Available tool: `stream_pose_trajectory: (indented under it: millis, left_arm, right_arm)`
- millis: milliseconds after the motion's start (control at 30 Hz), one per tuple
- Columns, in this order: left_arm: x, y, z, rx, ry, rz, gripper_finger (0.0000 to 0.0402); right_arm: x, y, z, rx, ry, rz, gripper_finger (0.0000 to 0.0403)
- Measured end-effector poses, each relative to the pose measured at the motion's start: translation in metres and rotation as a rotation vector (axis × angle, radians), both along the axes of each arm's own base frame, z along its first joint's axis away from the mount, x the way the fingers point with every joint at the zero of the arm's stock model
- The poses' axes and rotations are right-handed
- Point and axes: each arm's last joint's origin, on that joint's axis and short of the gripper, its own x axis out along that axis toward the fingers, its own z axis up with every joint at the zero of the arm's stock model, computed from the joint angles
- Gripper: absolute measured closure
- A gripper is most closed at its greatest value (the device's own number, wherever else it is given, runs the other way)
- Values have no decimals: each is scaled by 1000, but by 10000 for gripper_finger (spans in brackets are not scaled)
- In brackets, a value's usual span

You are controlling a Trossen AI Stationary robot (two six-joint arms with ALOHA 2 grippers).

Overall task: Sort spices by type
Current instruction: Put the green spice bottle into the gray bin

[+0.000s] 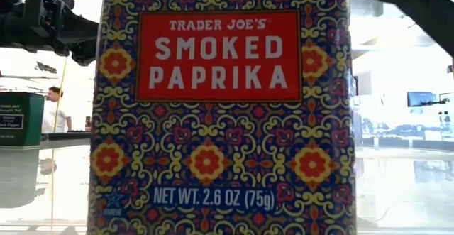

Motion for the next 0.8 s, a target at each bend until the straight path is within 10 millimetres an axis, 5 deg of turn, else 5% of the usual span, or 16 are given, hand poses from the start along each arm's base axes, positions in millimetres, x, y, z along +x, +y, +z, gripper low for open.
stream_pose_trajectory:
  millis: [800]
  left_arm:
    - [0, 0, -1, -20, 4, -3, 86]
  right_arm:
    - [15, -8, -11, -56, 10, 76, 166]
